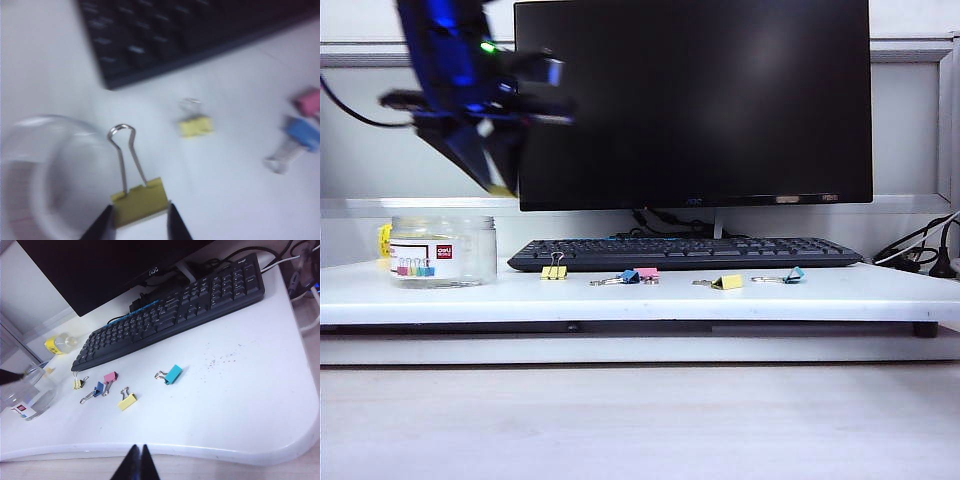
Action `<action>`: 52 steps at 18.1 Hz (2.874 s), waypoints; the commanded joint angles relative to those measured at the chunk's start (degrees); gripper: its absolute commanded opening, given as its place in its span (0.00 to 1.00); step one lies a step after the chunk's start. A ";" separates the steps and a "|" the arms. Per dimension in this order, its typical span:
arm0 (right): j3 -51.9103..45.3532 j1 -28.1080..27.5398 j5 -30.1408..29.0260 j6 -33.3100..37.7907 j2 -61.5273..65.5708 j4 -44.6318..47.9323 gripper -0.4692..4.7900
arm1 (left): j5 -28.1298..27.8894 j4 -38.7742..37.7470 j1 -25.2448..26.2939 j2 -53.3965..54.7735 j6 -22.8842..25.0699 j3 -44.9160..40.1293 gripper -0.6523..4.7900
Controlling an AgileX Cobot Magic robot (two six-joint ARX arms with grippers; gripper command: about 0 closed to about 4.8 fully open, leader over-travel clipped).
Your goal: Pick up the clips with the largest number of clips of the same color on the table and place them in a round transparent plastic box.
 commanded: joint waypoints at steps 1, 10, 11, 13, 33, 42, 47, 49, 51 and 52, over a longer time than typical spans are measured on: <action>-0.22 -0.04 -0.04 -0.39 -0.11 0.57 0.09 | 0.11 -0.70 2.95 -1.86 1.90 0.26 0.32; -0.22 -0.11 -0.02 -0.39 -0.13 0.61 0.09 | 3.32 0.00 10.78 -1.81 4.07 -1.33 0.33; -0.22 -0.09 -0.02 -0.39 -0.11 0.61 0.09 | 3.45 0.59 11.21 -1.79 4.07 -1.68 0.33; -0.22 -0.09 -0.02 -0.39 -0.13 0.61 0.09 | 4.44 1.31 11.21 -1.64 4.35 -1.95 0.35; -0.22 -0.07 0.13 -0.37 -0.11 0.61 0.09 | 14.58 4.52 6.95 -1.70 1.27 -1.90 0.46; -0.22 -0.07 0.11 -0.37 -0.11 0.61 0.09 | 18.43 14.08 -14.19 0.07 1.01 -1.95 0.46; -0.22 -0.07 -0.07 -0.37 -0.11 0.61 0.09 | 18.69 17.86 -16.92 8.33 -1.79 -1.92 0.46; -0.22 -0.07 -0.07 -0.37 -0.11 0.61 0.09 | 18.47 19.41 -16.92 10.40 -6.08 -1.92 0.46; -0.22 -0.07 -0.07 -0.37 -0.11 0.63 0.09 | 17.79 22.34 -17.20 11.32 -11.72 -1.90 0.46; -0.22 -0.07 -0.07 -0.39 -0.11 0.61 0.09 | 15.91 23.65 -17.68 11.39 -14.29 -1.90 0.46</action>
